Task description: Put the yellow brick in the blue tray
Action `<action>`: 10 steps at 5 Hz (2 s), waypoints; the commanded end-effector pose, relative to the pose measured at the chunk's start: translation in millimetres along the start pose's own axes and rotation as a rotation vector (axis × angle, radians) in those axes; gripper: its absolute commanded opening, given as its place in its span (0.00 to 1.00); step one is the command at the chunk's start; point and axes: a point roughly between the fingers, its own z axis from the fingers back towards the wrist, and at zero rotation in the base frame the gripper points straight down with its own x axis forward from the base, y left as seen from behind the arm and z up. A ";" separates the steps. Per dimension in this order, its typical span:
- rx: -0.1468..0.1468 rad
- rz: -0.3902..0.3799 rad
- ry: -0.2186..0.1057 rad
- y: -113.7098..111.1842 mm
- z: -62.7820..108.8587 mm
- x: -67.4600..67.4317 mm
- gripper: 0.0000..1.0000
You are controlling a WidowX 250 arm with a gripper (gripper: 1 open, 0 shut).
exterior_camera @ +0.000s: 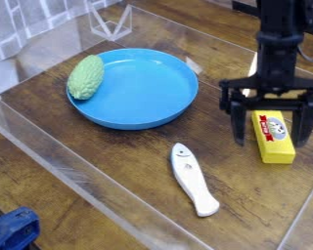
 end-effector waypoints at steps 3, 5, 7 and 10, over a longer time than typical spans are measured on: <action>-0.117 0.095 -0.087 -32.1 -19.1 22.4 1.00; -0.137 0.162 -0.099 -37.4 -9.6 41.1 1.00; -0.134 0.175 -0.102 -39.1 -9.7 54.3 0.00; -0.118 0.105 -0.101 -37.4 3.6 55.6 0.00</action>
